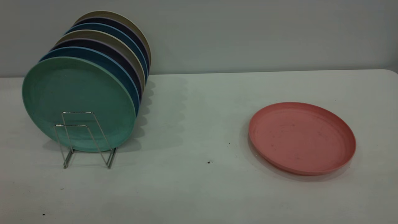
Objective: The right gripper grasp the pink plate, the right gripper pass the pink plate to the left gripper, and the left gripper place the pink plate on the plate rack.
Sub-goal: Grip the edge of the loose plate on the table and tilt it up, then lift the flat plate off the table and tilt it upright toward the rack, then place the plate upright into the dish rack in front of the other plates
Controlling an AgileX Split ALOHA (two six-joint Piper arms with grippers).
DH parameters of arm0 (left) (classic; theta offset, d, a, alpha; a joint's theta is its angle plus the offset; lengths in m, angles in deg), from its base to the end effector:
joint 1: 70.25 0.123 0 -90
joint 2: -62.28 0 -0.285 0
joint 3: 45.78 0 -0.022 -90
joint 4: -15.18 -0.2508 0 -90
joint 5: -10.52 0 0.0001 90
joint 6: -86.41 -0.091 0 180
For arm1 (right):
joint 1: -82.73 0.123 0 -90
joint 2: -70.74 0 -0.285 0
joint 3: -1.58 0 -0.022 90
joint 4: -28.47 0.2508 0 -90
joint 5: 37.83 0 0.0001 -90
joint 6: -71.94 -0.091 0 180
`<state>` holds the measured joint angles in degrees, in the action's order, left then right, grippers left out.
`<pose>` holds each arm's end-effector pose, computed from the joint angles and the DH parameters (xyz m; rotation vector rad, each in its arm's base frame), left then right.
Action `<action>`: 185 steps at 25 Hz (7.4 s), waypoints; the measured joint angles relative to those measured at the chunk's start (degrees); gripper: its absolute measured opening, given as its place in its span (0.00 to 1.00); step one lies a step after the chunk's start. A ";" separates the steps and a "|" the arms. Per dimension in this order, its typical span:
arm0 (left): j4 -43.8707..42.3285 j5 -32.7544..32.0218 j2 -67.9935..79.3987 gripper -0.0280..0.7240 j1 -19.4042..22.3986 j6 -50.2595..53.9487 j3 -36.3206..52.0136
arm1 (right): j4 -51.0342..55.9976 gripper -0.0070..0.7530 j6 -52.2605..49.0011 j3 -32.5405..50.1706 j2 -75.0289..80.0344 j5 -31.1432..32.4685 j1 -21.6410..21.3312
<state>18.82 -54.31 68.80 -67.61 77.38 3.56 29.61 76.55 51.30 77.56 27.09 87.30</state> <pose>-0.0096 -0.0057 0.2679 0.1233 2.1014 0.0455 -0.0084 0.0010 0.2659 -0.1714 2.1129 0.0237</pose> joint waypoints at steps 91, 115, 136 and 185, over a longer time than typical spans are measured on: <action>42.29 36.04 117.30 0.81 -27.95 -31.29 -49.64 | 78.68 0.03 77.02 -38.96 135.09 -7.89 -13.61; 51.35 43.09 121.64 0.12 -27.41 -32.34 -49.64 | 84.03 0.13 79.91 -38.96 135.09 -3.06 -11.96; 8.98 22.52 96.28 0.11 -17.93 -45.17 -49.64 | 88.16 0.73 76.29 -38.96 118.46 0.87 -22.05; 9.01 36.46 96.60 0.11 -10.76 -90.30 -41.16 | 87.75 0.73 76.08 -38.86 118.46 0.87 -22.05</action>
<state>27.83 -17.86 165.40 -78.37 -12.92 -37.60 117.36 152.63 12.44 196.01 27.97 65.25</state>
